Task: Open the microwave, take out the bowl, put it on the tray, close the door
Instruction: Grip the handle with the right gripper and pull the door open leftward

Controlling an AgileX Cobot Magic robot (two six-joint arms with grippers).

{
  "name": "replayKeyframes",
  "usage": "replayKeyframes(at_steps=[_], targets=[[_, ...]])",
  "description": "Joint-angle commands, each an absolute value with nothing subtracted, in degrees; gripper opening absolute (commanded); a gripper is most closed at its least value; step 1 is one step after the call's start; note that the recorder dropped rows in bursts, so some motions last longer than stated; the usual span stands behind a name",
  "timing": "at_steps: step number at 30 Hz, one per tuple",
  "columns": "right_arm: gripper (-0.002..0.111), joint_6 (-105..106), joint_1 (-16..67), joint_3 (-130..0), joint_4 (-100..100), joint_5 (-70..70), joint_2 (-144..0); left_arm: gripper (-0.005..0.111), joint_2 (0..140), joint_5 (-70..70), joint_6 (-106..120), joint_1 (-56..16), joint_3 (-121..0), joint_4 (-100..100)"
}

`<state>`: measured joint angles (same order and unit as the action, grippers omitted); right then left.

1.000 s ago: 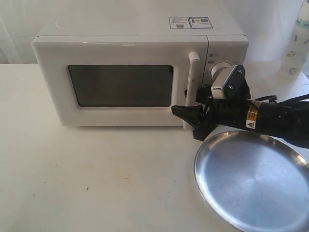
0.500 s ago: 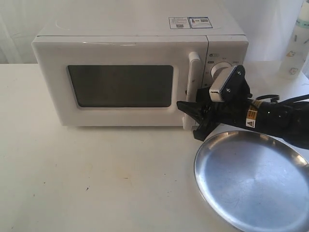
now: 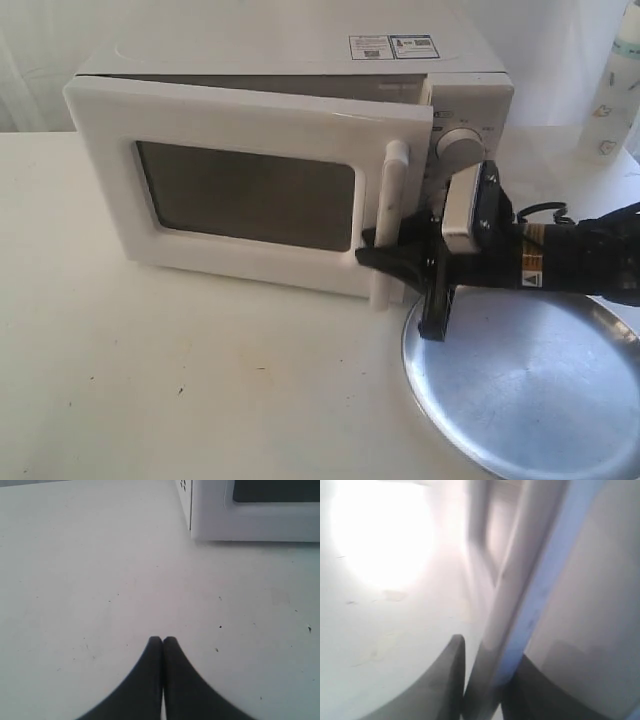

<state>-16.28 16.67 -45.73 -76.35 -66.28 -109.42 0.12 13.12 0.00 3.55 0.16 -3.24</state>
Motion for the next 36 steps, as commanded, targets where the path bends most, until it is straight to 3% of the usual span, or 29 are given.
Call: replayKeyframes(at_steps=[1, 15, 17, 25, 36], targets=[[0.0, -13.47, 18.23, -46.21, -82.96, -69.96, -107.74, 0.0, 0.0, 13.29, 0.0, 3.28, 0.0, -3.67], [0.001, -19.59, 18.23, -46.21, -79.16, -69.96, -107.36, 0.0, 0.0, 13.29, 0.0, 3.28, 0.0, -3.67], [0.005, -21.21, 18.23, -46.21, -79.38, -69.96, -107.36, 0.0, 0.0, 13.29, 0.0, 3.28, 0.0, -3.67], [0.04, -26.22, 18.23, -46.21, -85.59, -66.23, -107.06, 0.0, 0.0, 13.29, 0.0, 3.28, 0.0, -3.67], [0.042, -51.37, 18.23, -45.29, -99.95, -43.64, -98.2, 0.0, 0.0, 13.29, 0.0, 3.28, 0.0, -3.67]])
